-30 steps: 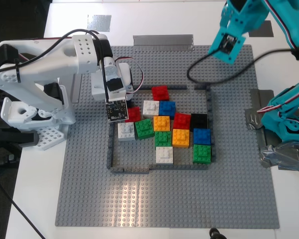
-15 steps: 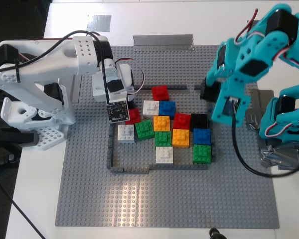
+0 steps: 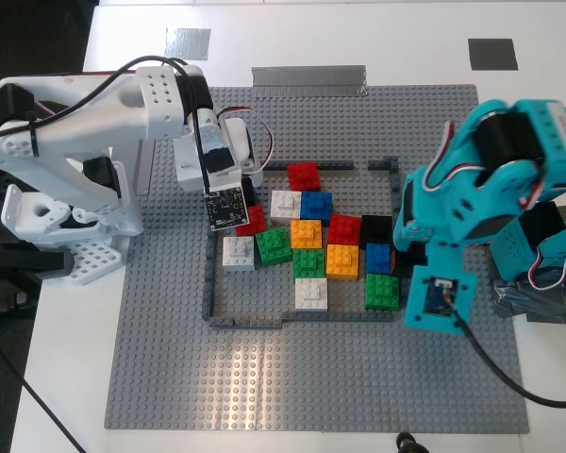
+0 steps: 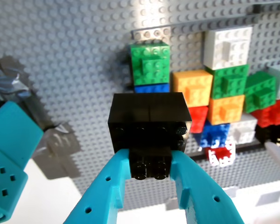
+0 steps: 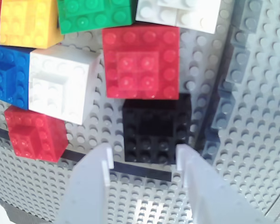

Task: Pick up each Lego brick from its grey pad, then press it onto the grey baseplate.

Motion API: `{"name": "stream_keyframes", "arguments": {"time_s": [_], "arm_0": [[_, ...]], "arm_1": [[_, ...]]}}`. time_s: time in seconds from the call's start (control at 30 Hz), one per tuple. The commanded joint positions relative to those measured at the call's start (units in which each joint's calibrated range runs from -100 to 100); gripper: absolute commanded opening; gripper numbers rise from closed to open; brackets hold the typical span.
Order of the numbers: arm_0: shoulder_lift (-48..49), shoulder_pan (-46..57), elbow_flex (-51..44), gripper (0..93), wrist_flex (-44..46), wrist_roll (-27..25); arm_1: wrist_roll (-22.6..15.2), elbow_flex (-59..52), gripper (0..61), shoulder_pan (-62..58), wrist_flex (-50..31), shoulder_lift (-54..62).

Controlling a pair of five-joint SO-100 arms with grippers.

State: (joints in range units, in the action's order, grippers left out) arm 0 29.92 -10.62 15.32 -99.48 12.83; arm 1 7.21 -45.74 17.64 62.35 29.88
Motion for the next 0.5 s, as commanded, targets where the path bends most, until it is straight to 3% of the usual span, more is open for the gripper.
{"name": "stream_keyframes", "arguments": {"time_s": [0.0,0.33,0.4,0.47], "arm_0": [[-6.7,-0.3,-1.1,0.0,1.3,1.0],[-12.0,-1.0,-1.1,0.0,7.9,1.0],[-12.0,-1.0,-1.1,0.0,9.2,1.0],[-12.1,-1.0,-1.1,0.0,10.7,1.0]], "arm_1": [[-0.2,6.6,18.0,1.6,3.1,4.4],[-0.4,15.1,15.8,8.5,11.8,9.7],[-0.6,17.5,11.6,10.5,13.9,9.8],[-1.0,19.3,0.3,12.7,15.1,10.4]]}}
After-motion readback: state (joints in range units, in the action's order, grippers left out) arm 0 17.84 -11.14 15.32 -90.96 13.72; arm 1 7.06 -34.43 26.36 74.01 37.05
